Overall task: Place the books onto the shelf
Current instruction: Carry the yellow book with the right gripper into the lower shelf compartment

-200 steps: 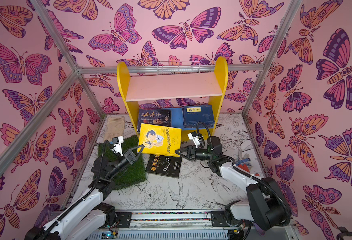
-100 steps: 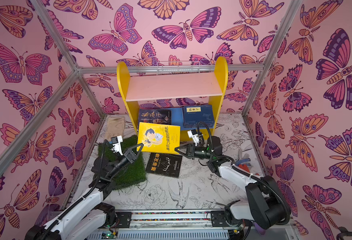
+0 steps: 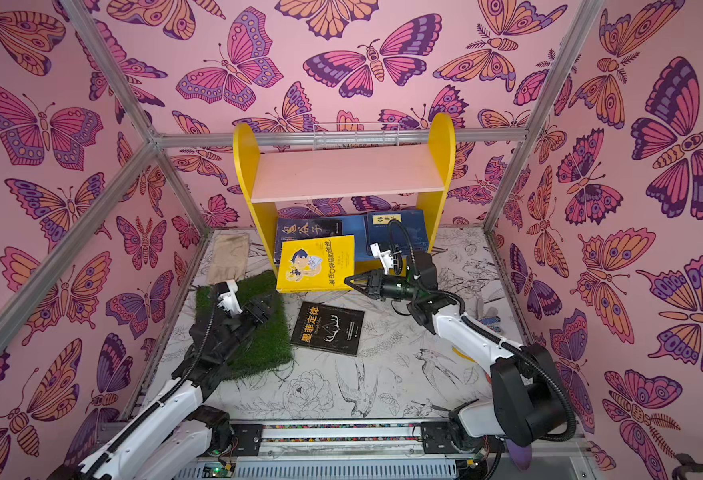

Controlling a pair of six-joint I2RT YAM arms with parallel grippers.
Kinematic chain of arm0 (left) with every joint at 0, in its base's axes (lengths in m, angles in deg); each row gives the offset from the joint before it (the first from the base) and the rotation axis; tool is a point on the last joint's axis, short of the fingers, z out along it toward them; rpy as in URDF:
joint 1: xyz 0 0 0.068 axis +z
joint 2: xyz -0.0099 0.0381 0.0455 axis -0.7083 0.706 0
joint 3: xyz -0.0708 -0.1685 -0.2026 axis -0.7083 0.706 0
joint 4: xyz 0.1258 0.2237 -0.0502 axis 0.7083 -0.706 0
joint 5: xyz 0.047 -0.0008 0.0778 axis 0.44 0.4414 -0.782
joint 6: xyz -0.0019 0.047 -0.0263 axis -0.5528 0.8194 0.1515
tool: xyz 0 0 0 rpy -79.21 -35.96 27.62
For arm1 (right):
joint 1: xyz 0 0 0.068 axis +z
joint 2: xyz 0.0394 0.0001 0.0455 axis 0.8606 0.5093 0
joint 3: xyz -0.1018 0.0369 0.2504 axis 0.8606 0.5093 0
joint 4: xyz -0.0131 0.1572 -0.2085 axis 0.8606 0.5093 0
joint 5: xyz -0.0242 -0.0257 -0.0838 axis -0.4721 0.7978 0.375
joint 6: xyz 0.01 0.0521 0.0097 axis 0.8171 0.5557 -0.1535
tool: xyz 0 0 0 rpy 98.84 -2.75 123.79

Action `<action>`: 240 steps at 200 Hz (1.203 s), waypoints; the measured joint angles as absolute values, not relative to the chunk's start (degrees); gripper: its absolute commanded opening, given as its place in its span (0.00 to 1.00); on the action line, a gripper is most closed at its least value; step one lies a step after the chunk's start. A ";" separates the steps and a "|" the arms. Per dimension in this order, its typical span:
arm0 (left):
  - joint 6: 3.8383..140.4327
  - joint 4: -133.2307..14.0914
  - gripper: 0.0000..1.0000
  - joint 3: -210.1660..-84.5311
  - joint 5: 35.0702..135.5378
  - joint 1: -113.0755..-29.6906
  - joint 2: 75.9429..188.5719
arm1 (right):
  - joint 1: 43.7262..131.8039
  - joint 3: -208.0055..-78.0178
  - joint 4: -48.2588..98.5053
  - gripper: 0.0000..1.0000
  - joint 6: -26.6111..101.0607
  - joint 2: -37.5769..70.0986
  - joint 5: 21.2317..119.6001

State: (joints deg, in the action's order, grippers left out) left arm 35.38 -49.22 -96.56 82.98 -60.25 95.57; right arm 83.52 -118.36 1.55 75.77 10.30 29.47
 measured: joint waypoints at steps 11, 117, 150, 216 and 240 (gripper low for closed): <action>34.85 -53.35 0.61 -96.54 80.49 -59.99 95.46 | 83.50 -121.35 2.64 0.00 74.35 12.16 29.73; 34.18 -65.94 0.61 -96.54 76.12 -59.73 95.92 | 82.01 -143.17 4.72 0.00 71.93 35.44 29.49; 34.15 -66.05 0.61 -96.54 76.12 -59.73 95.92 | 82.01 -147.06 7.47 0.00 70.90 37.27 29.47; 34.09 -66.07 0.62 -96.54 76.16 -59.73 95.94 | 82.04 -151.95 13.57 0.12 68.45 40.03 30.51; 33.98 -66.07 0.62 -96.54 76.16 -59.73 95.94 | 82.30 -153.20 17.26 0.27 66.20 40.07 33.29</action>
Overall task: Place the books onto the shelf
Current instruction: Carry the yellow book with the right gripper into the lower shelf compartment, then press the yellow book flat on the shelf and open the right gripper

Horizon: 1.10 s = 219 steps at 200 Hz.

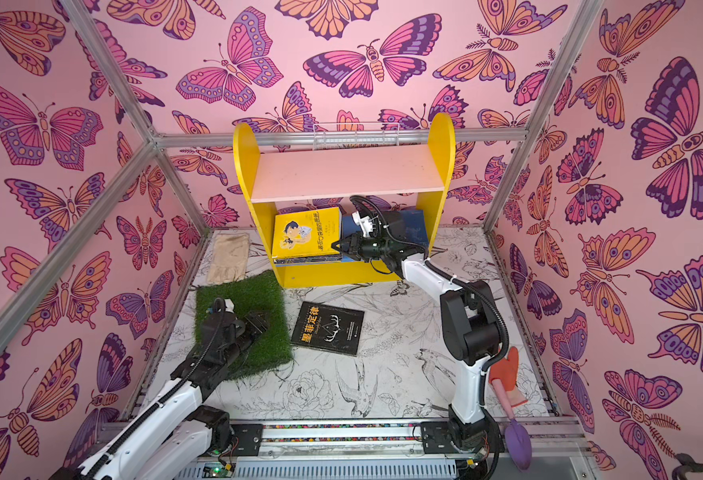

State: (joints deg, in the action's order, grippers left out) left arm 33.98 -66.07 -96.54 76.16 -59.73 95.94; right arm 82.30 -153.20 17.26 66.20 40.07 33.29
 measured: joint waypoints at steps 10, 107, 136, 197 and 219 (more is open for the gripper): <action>33.91 -66.07 0.62 -96.54 76.16 -59.73 95.94 | 82.47 -154.07 19.12 0.35 64.41 40.07 35.24; 33.54 -66.42 0.62 -96.54 76.18 -59.73 96.37 | 85.53 -163.19 38.95 0.61 50.53 40.01 51.98; 33.50 -66.47 0.62 -96.54 76.18 -59.73 96.37 | 86.69 -165.20 42.57 0.60 48.23 40.44 54.56; 33.37 -66.49 0.63 -96.54 76.40 -59.73 96.99 | 88.64 -169.42 45.98 0.60 45.20 43.33 58.05; 33.61 -66.49 0.63 -96.54 76.58 -59.73 97.90 | 88.90 -170.90 46.84 0.62 44.74 44.18 58.88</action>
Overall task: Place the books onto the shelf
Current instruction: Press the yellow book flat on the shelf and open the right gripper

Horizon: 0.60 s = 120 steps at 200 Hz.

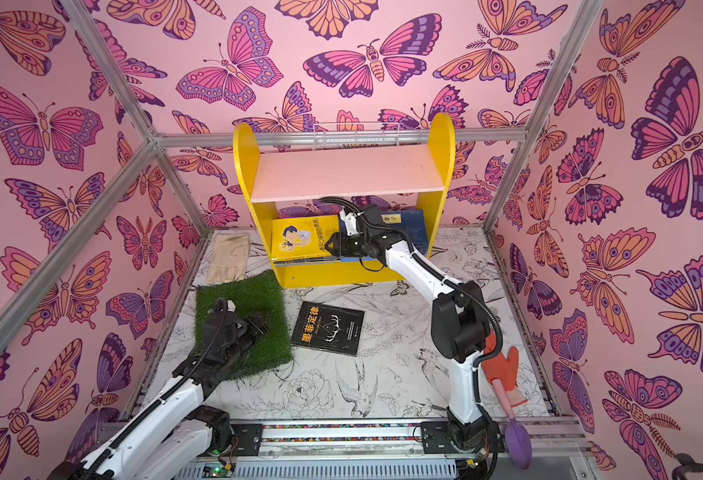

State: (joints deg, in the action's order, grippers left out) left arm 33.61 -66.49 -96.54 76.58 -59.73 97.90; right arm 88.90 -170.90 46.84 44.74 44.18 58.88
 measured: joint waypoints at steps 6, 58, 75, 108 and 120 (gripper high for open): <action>33.76 -66.49 0.63 -96.54 76.62 -59.73 98.17 | 88.97 -170.95 46.86 0.63 44.65 44.18 59.06; 35.75 -66.58 0.65 -97.48 78.20 -59.75 101.34 | 89.66 -170.53 46.95 0.80 41.83 43.74 63.02; 36.49 -66.64 0.66 -97.96 78.76 -59.81 102.41 | 89.69 -167.30 46.33 0.82 40.65 41.25 65.31; 38.88 -66.71 0.67 -99.27 79.53 -60.91 104.59 | 89.69 -158.38 42.57 0.82 39.27 32.84 70.10; 40.10 -66.69 0.67 -100.08 79.79 -61.63 105.55 | 89.69 -154.42 40.10 0.82 39.10 28.82 71.08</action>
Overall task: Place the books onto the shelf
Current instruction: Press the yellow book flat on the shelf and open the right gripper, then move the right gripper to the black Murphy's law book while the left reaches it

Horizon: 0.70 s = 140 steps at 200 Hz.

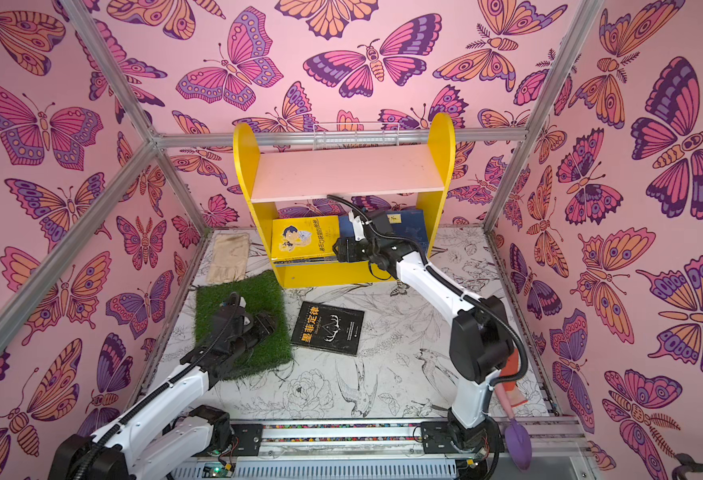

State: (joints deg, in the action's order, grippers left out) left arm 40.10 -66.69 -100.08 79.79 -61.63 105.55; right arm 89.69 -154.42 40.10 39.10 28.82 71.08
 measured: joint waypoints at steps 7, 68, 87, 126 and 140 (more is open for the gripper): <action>40.80 -66.69 0.67 -100.56 80.01 -62.09 106.19 | 89.69 -151.71 38.71 0.82 39.08 26.19 71.47; 47.86 -65.75 0.68 -105.39 82.26 -67.73 117.38 | 93.49 -125.64 35.51 0.77 39.03 8.29 69.62; 49.32 -65.42 0.68 -106.99 82.61 -68.97 121.84 | 94.47 -117.83 35.14 0.74 40.98 8.10 66.10; 51.71 -65.24 0.67 -108.98 82.54 -70.57 129.62 | 94.36 -110.51 36.52 0.74 44.87 15.00 59.32; 52.38 -65.16 0.67 -109.28 82.41 -70.98 131.04 | 94.23 -111.43 37.18 0.73 44.82 17.41 58.08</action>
